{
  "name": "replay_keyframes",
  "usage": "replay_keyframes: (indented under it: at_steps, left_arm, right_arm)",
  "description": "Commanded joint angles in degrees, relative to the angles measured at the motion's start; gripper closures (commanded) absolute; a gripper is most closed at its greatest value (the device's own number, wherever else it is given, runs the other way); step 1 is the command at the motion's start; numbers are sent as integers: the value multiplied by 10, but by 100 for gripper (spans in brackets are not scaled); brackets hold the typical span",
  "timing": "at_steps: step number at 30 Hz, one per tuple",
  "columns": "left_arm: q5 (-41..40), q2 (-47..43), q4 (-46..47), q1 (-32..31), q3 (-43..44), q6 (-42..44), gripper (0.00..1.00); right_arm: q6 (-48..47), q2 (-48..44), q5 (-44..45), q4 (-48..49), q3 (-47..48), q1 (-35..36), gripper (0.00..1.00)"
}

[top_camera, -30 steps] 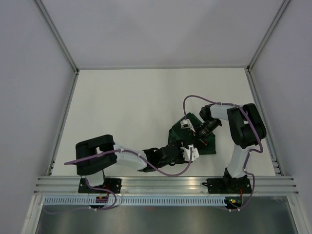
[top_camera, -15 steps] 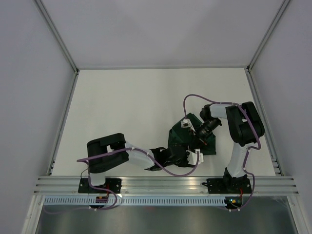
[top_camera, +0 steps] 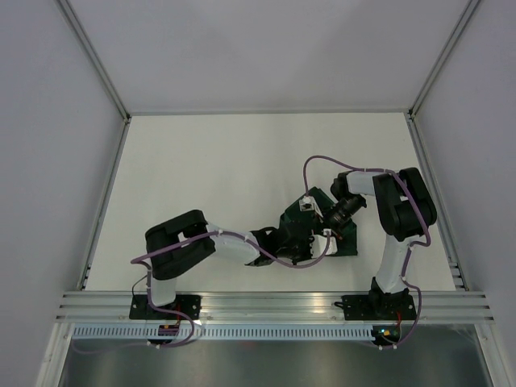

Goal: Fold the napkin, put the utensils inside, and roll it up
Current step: Roll the napkin at the center of the board.

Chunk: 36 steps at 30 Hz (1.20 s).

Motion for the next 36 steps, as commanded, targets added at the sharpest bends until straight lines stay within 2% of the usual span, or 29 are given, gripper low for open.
replay_keyframes:
  at_steps: [1, 3, 4, 6, 7, 9, 12, 18, 23, 29, 31, 36]
  left_arm:
    - [70, 28, -75, 17, 17, -50, 80]
    - [85, 33, -88, 22, 25, -56, 92]
    - [99, 34, -91, 27, 25, -65, 98]
    - [121, 37, -98, 36, 28, -74, 98]
    - [143, 42, -102, 40, 30, -85, 98]
    - [171, 48, -112, 57, 32, -96, 98]
    - [219, 70, -153, 79, 54, -110, 98]
    - [291, 106, -202, 119, 103, -143, 98]
    - [353, 136, -271, 161, 153, -182, 98]
    - [365, 164, -333, 171, 190, -183, 98]
    - [360, 167, -338, 171, 191, -184, 98]
    - [348, 177, -347, 171, 196, -194, 98]
  right_arm:
    - [-39, 15, 24, 52, 4, -2, 89]
    - [-34, 9, 25, 58, 4, -2, 88]
    - [-28, 6, 27, 63, 2, -2, 80]
    - [-9, -16, 26, 79, -2, -3, 70]
    - [-2, -27, 28, 84, -5, -5, 60]
    - [18, -62, 29, 98, -9, -7, 49]
    - [33, -112, 28, 96, -3, -17, 42]
    - [89, -216, 35, 131, 2, -61, 38]
    - [95, -295, 49, 154, -11, -100, 37]
    - [149, -390, 97, 262, -101, -104, 35]
    - [139, -397, 103, 255, -114, -104, 35]
    - [58, -382, 75, 159, -105, -104, 36]
